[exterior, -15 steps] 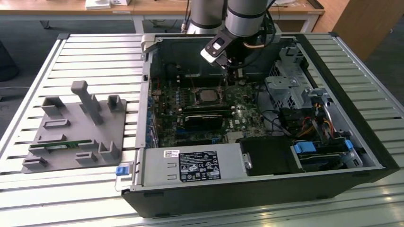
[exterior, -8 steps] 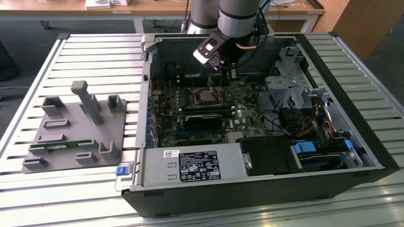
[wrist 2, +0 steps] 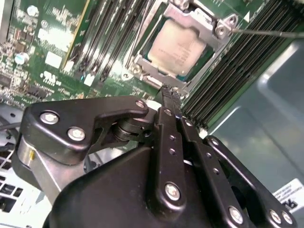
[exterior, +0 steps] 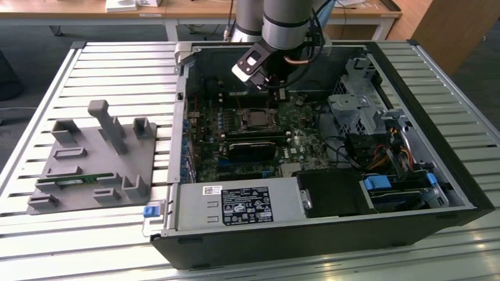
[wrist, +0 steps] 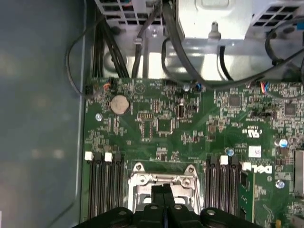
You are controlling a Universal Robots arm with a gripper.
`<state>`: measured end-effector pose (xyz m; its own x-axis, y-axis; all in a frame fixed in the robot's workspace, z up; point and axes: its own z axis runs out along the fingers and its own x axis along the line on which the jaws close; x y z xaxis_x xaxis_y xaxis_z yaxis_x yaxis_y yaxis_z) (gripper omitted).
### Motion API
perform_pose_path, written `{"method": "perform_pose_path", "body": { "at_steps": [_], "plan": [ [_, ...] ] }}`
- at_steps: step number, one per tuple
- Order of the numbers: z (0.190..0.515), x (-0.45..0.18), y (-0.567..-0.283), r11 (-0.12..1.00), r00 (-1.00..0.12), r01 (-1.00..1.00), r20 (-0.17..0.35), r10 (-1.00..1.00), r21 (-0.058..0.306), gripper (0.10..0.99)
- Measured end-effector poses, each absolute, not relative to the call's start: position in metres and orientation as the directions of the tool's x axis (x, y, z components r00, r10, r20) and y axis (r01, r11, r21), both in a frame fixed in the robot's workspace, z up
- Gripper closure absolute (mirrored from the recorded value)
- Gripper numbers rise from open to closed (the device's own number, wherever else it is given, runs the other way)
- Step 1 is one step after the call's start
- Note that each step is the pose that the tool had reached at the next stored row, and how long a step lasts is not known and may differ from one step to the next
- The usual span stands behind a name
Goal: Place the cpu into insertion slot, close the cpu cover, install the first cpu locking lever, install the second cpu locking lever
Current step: 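Close the cpu cover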
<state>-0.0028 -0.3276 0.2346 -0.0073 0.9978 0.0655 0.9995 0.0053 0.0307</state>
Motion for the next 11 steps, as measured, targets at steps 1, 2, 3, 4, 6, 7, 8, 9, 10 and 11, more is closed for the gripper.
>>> {"method": "perform_pose_path", "body": {
  "at_steps": [1,2,3,4,6,7,8,9,10,11],
  "plan": [
    [0.233,-0.005,-0.328,0.005,-0.007,1.0,0.066,0.998,0.031,0.98],
    [0.232,-0.006,-0.328,0.005,-0.007,1.0,0.066,0.998,0.031,0.98],
    [0.232,-0.008,-0.328,0.005,-0.007,1.0,0.066,0.998,0.031,0.98],
    [0.231,-0.011,-0.328,0.005,-0.007,1.0,0.065,0.998,0.031,0.98],
    [0.231,-0.015,-0.328,0.005,-0.007,1.0,0.065,0.998,0.031,0.98],
    [0.231,-0.017,-0.328,0.005,-0.007,1.0,0.066,0.998,0.031,0.98],
    [0.23,-0.019,-0.328,0.005,-0.007,1.0,0.066,0.998,0.031,0.98],
    [0.23,-0.02,-0.328,0.005,-0.007,1.0,0.066,0.998,0.031,0.98],
    [0.229,-0.023,-0.328,0.005,-0.007,1.0,0.066,0.998,0.031,0.98],
    [0.227,-0.027,-0.328,0.005,-0.007,1.0,0.066,0.998,0.031,0.98]
  ]
}}
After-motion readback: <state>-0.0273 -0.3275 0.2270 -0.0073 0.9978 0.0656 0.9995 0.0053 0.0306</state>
